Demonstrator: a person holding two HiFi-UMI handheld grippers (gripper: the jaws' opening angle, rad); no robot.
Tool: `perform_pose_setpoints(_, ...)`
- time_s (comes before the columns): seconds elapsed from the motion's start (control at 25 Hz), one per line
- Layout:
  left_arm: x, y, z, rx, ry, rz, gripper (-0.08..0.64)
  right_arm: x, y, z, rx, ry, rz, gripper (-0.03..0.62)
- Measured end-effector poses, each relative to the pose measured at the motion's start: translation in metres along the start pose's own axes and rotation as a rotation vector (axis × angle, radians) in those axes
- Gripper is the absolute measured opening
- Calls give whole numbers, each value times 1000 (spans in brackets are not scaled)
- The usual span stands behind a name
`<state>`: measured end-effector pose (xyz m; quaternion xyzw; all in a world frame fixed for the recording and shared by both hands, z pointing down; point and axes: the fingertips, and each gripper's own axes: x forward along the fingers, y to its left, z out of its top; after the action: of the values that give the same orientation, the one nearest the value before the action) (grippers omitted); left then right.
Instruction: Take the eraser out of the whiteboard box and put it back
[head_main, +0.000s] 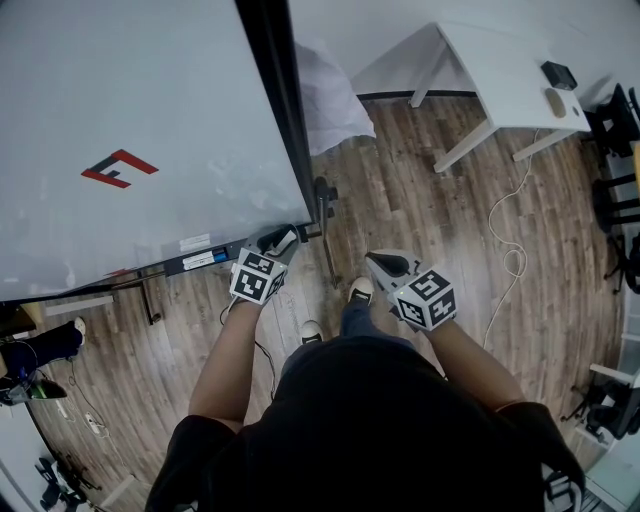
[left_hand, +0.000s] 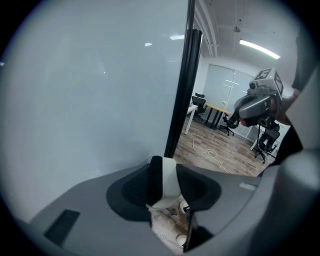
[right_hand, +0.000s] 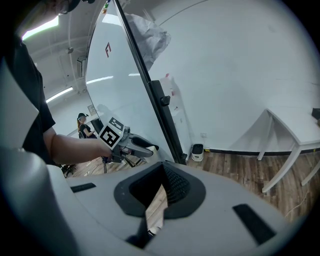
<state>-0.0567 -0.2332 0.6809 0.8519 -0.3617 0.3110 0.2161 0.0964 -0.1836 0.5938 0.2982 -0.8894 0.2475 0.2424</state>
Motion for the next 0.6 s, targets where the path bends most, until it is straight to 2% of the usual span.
perform_pose_setpoints(0.6,-16,-5,13,8,-29,-10,156,-4,11,2,-24,6,-1,-6)
